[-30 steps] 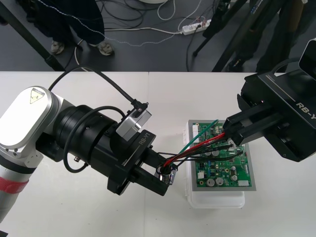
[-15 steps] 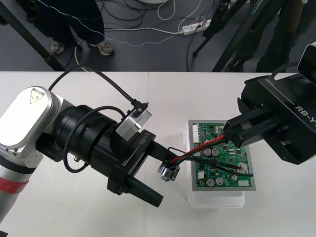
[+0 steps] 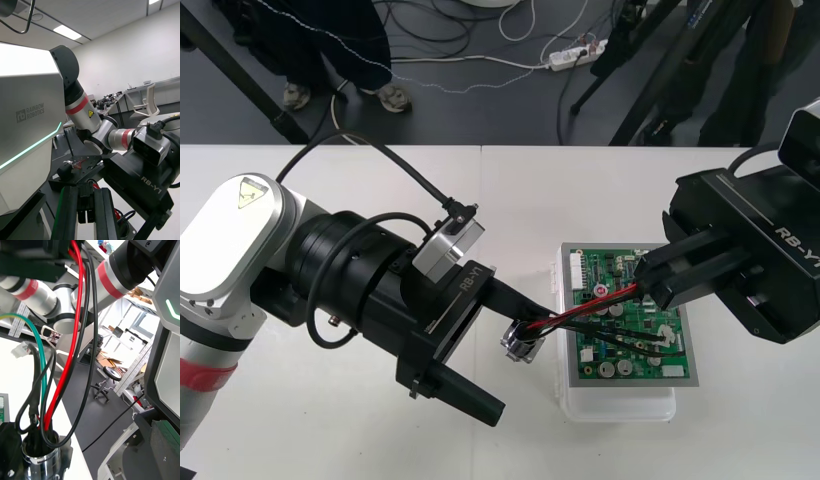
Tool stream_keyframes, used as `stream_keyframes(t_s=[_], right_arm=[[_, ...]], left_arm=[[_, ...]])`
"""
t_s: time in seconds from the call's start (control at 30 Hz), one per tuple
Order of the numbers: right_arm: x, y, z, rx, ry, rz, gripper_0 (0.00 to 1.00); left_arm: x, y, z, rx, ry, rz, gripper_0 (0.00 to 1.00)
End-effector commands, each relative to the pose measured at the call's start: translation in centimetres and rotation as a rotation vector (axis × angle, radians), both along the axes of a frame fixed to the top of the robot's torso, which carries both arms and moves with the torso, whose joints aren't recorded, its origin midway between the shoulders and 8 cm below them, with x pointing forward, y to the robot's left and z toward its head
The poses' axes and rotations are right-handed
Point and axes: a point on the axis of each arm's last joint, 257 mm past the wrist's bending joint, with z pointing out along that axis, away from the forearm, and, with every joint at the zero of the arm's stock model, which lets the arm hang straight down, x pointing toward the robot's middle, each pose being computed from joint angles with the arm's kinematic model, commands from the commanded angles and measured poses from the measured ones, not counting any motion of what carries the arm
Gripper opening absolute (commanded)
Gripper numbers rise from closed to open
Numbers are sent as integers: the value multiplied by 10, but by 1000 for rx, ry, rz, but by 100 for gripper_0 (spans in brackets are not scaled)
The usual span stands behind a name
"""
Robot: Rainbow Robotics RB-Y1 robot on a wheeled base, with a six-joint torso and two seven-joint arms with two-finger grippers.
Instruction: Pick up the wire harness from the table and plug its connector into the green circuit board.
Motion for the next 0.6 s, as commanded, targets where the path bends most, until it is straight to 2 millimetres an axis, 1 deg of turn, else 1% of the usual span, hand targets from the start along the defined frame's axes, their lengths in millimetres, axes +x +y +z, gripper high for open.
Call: stream_keyframes(t_s=[0.03, 0.17, 0.3, 0.43, 0.47, 0.6], right_arm=[[-13, -1, -7, 5, 57, 21, 0], [-13, -2, -14, -5, 82, 7, 0], [-12, -3, -26, -14, 98, -15, 0], [-12, -3, -27, -5, 100, -18, 0], [-13, -2, -27, 0, 98, -17, 0], [-12, 0, -29, 10, 102, -21, 0]], left_arm=[[8, 1, 23, -85, -56, 37, 100], [21, 6, 30, -103, -75, 86, 100], [38, 11, 40, -128, -89, 150, 100], [48, 13, 51, -162, -82, 195, 100], [52, 13, 57, -182, -78, 212, 100], [59, 11, 66, -215, -73, 240, 100]])
